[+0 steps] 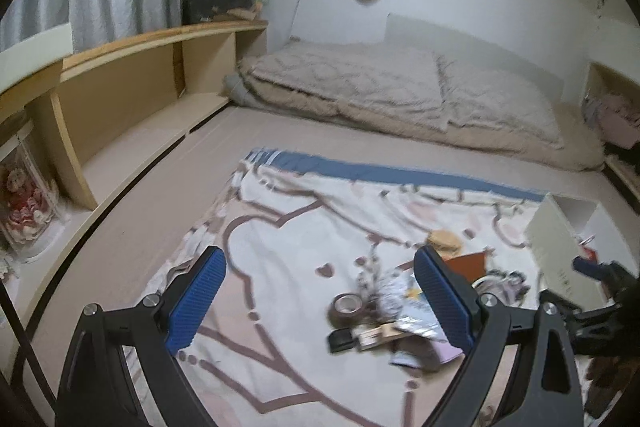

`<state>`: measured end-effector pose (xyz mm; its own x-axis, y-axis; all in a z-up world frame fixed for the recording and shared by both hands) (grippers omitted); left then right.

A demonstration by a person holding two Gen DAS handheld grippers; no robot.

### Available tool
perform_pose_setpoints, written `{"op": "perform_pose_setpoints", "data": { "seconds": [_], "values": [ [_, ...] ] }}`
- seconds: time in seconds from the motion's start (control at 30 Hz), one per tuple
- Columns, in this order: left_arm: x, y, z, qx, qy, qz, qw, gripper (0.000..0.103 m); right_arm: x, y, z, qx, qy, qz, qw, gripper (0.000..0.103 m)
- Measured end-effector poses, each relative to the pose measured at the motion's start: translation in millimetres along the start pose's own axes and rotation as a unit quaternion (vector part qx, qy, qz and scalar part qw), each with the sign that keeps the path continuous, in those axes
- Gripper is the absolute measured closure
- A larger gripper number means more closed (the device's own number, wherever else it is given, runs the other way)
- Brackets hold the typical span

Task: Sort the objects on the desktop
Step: 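Move the left tool to the black cube box while the right tool nears the second white ring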

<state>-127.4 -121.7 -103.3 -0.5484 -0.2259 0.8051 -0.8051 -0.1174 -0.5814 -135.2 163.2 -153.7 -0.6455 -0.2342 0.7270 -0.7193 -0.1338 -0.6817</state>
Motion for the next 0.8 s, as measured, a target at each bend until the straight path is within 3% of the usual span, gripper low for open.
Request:
{"op": "perform_pose_setpoints", "data": {
  "seconds": [0.13,0.4,0.8],
  "values": [
    [-10.8,26.1,8.2,0.020,-0.002,0.035,0.9992,0.007,-3.2,15.8,-2.0,-0.008,0.000,0.023,1.000,0.000],
    [-29.3,73.5,4.9,0.026,-0.013,0.109,0.9936,0.007,-7.1,55.1,-7.7,-0.020,-0.006,0.062,0.998,0.000],
    [-45.3,116.1,-4.2,0.042,0.034,0.159,0.9858,0.007,-14.8,90.3,-9.8,-0.011,-0.035,0.088,0.995,0.000]
  ]
}}
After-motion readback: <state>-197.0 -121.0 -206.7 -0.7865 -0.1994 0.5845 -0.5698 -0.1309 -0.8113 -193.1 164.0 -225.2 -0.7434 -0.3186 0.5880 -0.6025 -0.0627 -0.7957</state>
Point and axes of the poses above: each gripper's, at about its wrist camera, not at the fingertips, and y roughly the way its jaws point, z to its left, x to its top, the point moved 2 cm from there along y, roughly the way its jaws point, and after that the axes turned 3 degrees about -x, right-handed, at the moved point
